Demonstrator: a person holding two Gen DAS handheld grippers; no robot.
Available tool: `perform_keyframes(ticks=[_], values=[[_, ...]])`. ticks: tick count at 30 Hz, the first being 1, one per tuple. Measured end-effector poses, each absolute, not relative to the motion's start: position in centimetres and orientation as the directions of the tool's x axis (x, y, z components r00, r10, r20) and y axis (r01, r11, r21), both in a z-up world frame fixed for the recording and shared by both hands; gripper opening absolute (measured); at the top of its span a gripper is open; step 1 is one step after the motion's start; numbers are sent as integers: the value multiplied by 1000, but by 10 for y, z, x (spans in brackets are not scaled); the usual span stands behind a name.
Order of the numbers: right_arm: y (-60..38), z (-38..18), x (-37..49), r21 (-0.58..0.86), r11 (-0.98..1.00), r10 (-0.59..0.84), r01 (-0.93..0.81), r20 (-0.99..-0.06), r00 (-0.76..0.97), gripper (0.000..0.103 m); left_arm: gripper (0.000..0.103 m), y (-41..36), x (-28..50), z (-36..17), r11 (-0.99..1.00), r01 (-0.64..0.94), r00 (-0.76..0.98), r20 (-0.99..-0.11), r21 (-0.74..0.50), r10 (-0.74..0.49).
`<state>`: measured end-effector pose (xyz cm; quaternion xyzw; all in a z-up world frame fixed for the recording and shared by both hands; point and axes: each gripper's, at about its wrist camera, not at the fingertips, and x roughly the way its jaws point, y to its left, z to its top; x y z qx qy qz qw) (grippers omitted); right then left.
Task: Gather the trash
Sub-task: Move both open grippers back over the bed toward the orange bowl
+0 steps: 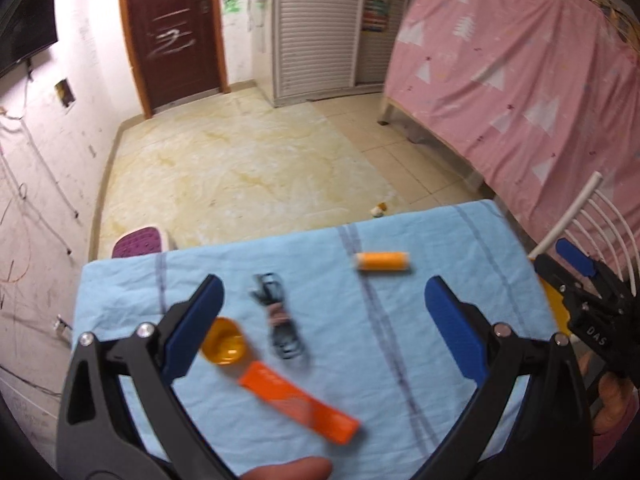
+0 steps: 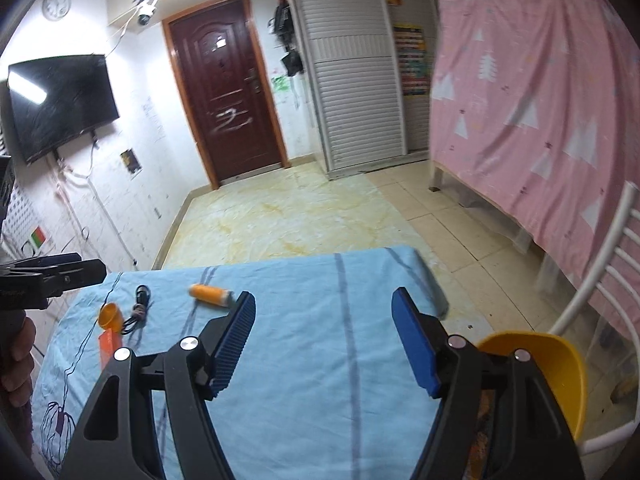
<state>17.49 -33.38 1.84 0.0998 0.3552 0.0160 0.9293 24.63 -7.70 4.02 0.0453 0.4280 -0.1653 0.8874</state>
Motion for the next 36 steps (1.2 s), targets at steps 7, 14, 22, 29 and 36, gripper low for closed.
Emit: perform_keyframes(ticks=[7,14,22,29,36], values=[[-292,13,204,183,983,137,-15,-678,723,65,96,-39,261,20,958,278,563,-796,-69,-221],[-255,4,230,154,986,156,-64,-713,683,66,96,-17,273,-2,966,244,538,-817,-86,-208],[-223,-14,258,162,982,187,-98,-743,643,66,96,-6,284,-24,967,237,507,-837,-96,-207],[-211,-22,275,189,976,212,-104,-754,621,66,96,-4,287,-35,966,246,506,-839,-84,-202],[-192,-38,286,152,979,204,-137,-774,600,67,96,-4,290,-45,968,241,513,-838,-67,-186]])
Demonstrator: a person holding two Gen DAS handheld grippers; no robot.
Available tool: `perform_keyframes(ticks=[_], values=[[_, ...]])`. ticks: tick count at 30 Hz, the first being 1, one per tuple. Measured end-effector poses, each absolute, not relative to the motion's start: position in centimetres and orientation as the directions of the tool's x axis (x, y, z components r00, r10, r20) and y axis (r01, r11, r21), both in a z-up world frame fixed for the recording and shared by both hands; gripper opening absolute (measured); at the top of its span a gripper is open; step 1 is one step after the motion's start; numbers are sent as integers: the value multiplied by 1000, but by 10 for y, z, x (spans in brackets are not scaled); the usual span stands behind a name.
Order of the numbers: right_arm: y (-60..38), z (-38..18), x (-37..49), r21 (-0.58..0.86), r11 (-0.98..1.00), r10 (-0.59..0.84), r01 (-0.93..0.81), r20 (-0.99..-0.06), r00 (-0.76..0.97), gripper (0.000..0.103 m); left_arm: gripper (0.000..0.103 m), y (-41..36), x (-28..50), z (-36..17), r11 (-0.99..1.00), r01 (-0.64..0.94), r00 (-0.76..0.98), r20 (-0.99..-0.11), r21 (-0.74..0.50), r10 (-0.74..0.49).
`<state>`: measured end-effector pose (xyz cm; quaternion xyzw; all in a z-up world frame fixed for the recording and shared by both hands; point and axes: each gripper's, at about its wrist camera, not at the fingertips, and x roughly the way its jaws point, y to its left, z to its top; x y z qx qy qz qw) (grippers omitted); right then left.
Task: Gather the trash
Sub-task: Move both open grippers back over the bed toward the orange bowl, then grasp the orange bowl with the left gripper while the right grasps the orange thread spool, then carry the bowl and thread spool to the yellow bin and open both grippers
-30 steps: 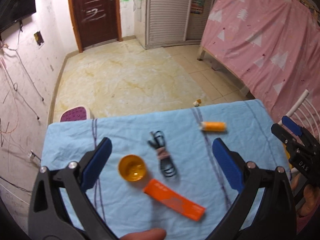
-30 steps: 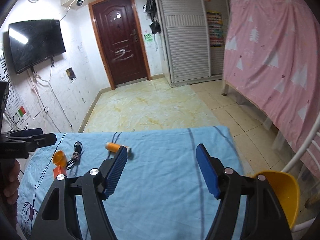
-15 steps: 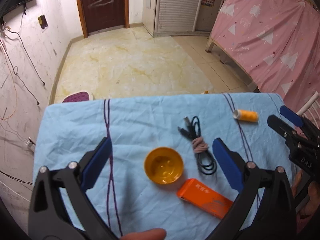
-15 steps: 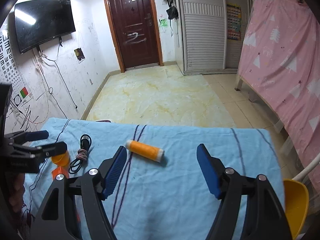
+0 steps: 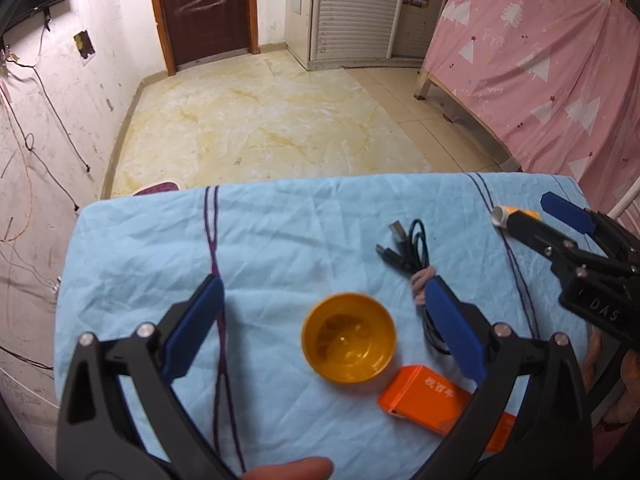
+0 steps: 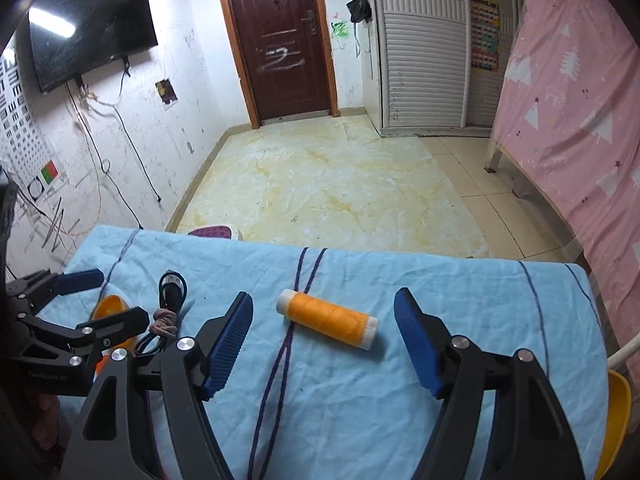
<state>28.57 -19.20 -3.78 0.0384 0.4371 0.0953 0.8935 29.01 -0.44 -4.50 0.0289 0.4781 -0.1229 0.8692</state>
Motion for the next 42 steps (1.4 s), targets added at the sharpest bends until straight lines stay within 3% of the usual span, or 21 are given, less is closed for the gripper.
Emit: perform_keyframes(ticks=[5,17,20,22,30,42], values=[[-183,-42,290,137,981,194,-141,-782,592,68,85,-2,293,-50,968,242,507,-841,-70,-187],[-178,-52,299,113,986,162,-123,-822,545,68,69,-9,288,-52,967,254,551,-823,8,-138],[-177,-52,299,116,986,164,-122,-821,547,63,54,-11,282,-50,963,269,563,-813,15,-145],[-176,-51,298,100,988,151,-122,-820,552,51,40,-15,277,-49,960,280,567,-810,22,-148],[-186,-43,287,128,983,179,-128,-788,589,51,39,-13,274,-43,967,254,573,-807,8,-144],[-232,-3,256,204,976,197,-73,-696,690,51,40,-20,244,10,970,240,657,-731,-31,-186]])
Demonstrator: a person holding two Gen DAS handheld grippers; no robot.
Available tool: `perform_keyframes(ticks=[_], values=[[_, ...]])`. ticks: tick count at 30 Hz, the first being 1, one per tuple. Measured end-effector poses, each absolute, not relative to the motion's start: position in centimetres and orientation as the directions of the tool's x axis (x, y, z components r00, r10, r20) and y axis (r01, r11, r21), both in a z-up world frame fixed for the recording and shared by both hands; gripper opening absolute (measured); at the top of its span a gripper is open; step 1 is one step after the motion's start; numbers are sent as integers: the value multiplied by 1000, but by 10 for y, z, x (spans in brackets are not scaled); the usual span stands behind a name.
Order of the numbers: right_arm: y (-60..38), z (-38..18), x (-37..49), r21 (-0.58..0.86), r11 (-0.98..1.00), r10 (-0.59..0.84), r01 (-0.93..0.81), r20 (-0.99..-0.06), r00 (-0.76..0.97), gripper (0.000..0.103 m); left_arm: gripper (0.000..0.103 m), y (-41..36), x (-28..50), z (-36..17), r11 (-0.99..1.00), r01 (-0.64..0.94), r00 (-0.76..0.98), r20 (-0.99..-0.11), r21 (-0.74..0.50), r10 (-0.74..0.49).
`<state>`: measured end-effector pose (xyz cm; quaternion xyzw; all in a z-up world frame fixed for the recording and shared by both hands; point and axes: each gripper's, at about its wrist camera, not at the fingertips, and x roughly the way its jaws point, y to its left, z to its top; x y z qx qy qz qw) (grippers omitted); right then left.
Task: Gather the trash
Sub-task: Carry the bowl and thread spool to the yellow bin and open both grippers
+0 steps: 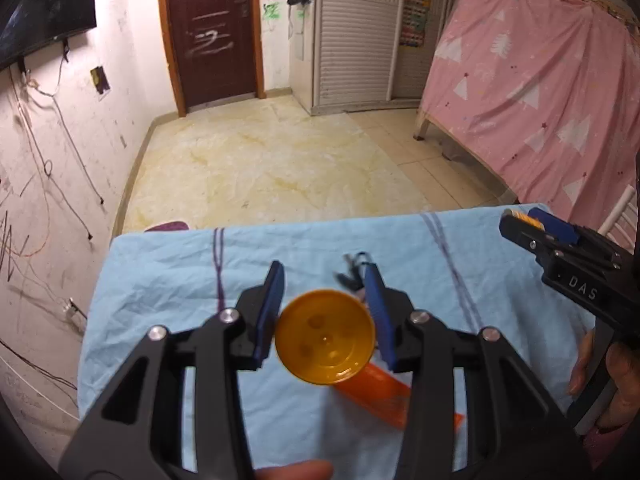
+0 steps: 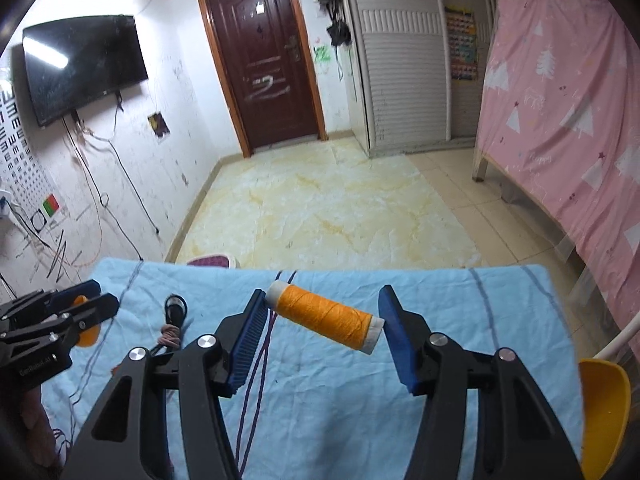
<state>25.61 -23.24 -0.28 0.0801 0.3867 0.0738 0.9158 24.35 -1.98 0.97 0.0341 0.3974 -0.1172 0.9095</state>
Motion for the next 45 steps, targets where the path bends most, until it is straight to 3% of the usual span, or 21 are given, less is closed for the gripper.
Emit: perform_keyframes(ticks=[19,33,41,44,45], values=[[-363,47,167,274,960,103,59,-543,833,51,40,-143,199,46,919,393,666,-695,17,-272],[-504,20,94,301,911,-76,282,-549,832,51,40,-303,155,43,795,607,566,-708,11,-422],[-555,-6,60,335,871,-118,360,-567,815,52,40,-388,129,27,725,687,527,-726,58,-442],[-570,-12,52,352,857,-122,375,-569,813,59,40,-410,123,21,709,701,524,-733,81,-434],[-570,-12,52,355,854,-126,381,-569,813,65,47,-418,123,18,708,701,525,-736,88,-428]])
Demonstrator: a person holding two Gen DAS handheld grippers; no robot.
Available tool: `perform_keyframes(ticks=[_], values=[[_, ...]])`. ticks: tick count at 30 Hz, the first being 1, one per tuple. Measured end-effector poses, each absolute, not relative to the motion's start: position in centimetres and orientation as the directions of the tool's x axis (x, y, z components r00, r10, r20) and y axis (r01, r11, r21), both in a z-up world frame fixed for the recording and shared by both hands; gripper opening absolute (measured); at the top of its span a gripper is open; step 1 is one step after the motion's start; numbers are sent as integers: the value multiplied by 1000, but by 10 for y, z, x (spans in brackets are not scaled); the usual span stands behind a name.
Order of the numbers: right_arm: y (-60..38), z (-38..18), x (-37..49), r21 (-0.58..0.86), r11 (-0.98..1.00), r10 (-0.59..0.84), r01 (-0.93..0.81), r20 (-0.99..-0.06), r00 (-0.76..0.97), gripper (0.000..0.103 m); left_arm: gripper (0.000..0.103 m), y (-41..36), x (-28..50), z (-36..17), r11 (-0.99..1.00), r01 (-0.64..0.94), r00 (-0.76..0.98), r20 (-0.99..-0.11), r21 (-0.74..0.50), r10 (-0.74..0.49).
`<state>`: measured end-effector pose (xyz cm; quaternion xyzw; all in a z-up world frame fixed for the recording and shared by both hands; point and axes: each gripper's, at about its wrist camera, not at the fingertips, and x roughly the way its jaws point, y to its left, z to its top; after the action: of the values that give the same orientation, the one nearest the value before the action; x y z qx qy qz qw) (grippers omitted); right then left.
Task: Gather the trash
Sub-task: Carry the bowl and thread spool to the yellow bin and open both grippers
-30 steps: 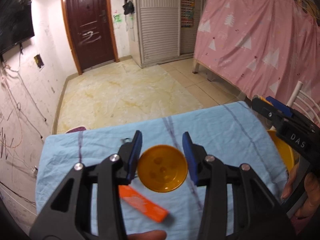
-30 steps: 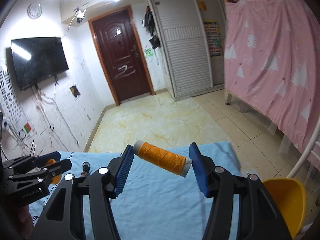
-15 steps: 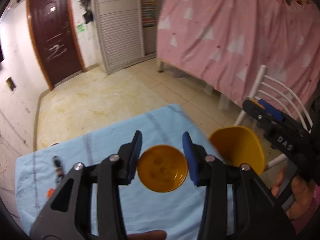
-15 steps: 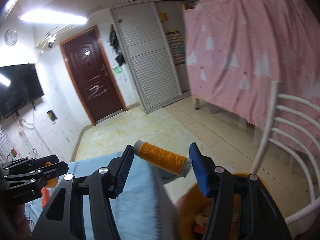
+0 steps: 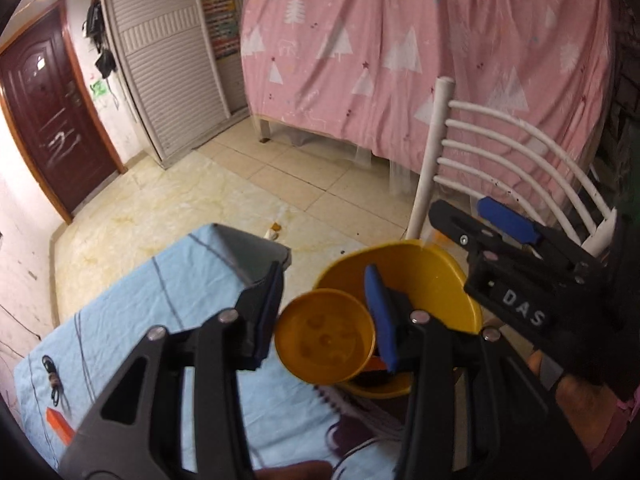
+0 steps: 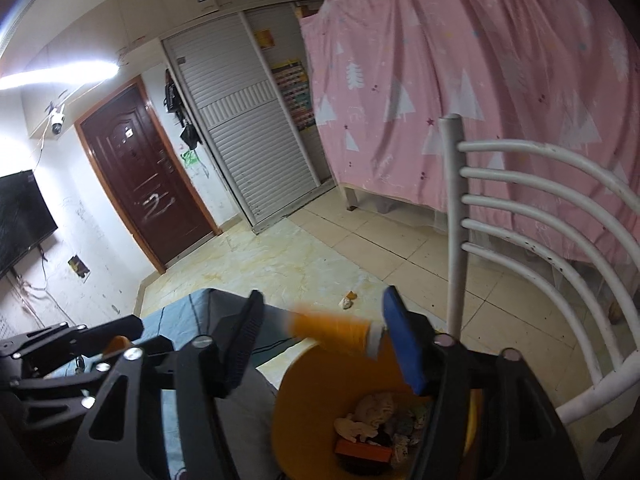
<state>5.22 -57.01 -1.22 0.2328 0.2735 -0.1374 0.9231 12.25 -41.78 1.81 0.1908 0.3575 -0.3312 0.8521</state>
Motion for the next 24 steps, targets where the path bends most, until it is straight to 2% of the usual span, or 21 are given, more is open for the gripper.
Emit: perform_keyframes(ticks=[1,3,4,11,24], values=[[-575,-12,50,358,849,-134,390,-568,812,68,54,-421,122,17,707,702,522,-738,87,-427],[-583,-13,45,359,832,-165,424,-569,806,69,77,-424,125,15,720,690,522,-741,76,-423],[-587,-13,41,376,822,-165,428,-562,811,69,83,-424,127,14,722,689,513,-746,62,-425],[-607,-11,28,404,794,-188,453,-546,816,69,83,-421,127,4,728,683,500,-763,56,-410],[-569,9,51,368,843,-150,392,-540,828,72,83,-367,118,25,754,653,563,-714,76,-416]])
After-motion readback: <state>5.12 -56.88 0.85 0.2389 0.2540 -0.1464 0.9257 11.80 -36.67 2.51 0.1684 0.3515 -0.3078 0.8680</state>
